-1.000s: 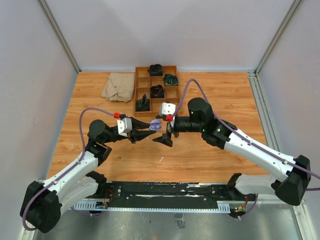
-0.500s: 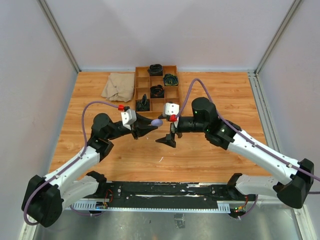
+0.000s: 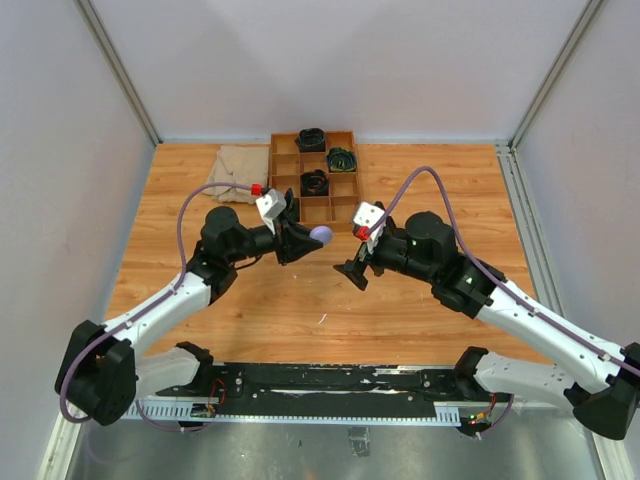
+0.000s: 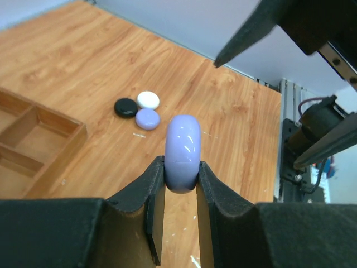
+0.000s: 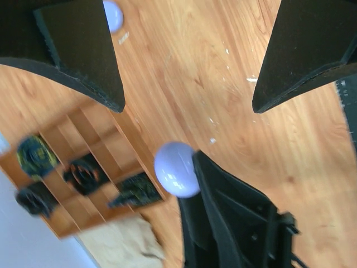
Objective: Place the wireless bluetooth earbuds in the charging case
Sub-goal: Close the charging case, then place the charging case at the center of the board.
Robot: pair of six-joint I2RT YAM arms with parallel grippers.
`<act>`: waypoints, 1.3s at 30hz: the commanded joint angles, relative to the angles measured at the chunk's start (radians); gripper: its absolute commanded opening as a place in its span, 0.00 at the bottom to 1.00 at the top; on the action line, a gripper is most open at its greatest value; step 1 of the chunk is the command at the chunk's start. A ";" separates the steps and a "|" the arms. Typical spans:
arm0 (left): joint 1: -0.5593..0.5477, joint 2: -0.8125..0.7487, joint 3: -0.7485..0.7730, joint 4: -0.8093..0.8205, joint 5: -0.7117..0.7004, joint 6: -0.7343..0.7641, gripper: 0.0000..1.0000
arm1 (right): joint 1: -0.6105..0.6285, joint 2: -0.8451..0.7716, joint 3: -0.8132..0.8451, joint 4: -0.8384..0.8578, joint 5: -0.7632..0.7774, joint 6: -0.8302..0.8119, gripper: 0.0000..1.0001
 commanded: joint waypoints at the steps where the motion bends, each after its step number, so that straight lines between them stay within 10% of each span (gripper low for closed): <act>1: -0.021 0.088 0.089 -0.125 -0.066 -0.155 0.00 | -0.006 -0.075 -0.069 -0.033 0.333 0.117 0.99; 19: -0.191 0.629 0.236 -0.143 -0.265 -0.444 0.11 | -0.006 -0.260 -0.262 -0.144 0.746 0.318 0.99; 39: -0.247 1.010 0.558 -0.211 -0.389 -0.546 0.40 | -0.006 -0.326 -0.312 -0.165 0.772 0.364 0.99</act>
